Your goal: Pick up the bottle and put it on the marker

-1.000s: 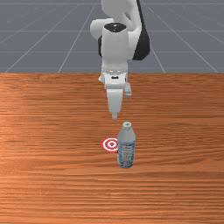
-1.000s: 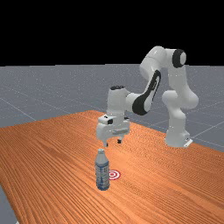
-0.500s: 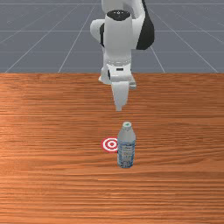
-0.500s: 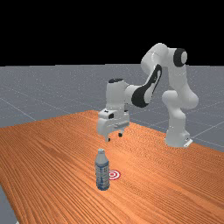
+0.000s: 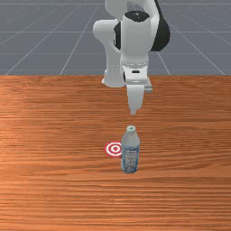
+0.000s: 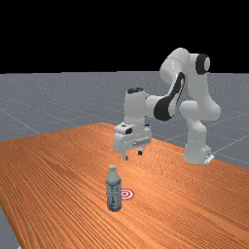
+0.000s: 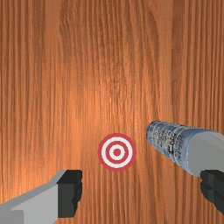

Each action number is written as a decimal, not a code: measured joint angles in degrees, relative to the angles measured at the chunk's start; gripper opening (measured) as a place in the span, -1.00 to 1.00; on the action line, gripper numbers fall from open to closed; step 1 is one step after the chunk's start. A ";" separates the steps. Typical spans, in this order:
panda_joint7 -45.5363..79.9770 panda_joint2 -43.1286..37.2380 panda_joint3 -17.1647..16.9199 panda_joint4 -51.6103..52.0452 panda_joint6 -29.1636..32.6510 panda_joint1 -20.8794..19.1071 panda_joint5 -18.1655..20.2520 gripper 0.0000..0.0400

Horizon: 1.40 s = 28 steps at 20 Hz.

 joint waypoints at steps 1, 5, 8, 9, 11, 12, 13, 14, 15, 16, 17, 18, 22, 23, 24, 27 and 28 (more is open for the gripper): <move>-0.12 -0.09 -0.01 0.05 -0.22 -0.09 0.00 1.00; -1.61 -2.73 0.15 -1.35 1.04 -0.31 -0.28 1.00; -4.97 -1.80 0.60 2.17 -3.22 -0.69 0.01 1.00; -5.23 -0.93 0.63 3.47 -3.63 -0.73 -0.01 1.00; -7.53 2.21 0.92 8.27 -5.24 -1.05 -0.14 1.00; -7.64 3.86 0.92 10.79 -6.10 -1.09 -0.20 1.00; -5.71 4.73 0.61 12.04 -6.52 -0.86 -0.18 1.00; -6.14 5.59 0.65 13.36 -6.98 -0.93 -0.21 1.00; -4.63 5.91 0.40 13.79 -7.13 -0.74 -0.18 1.00; -5.19 6.29 0.48 14.39 -7.34 -0.83 -0.20 1.00; -6.66 7.17 0.70 15.80 -7.85 -1.02 -0.27 1.00; -6.89 8.24 0.73 17.51 -8.47 -1.04 -0.31 1.00; -4.92 12.92 0.33 25.35 -13.10 -0.77 -0.17 1.00; -3.71 12.34 0.08 23.89 -11.15 -0.61 -0.18 1.00; -4.94 14.88 0.36 28.27 -16.11 -0.78 -0.02 1.00; -5.02 18.81 0.39 30.55 -16.79 -0.78 0.06 1.00; -5.04 20.48 0.40 31.67 -17.26 -0.77 0.09 1.00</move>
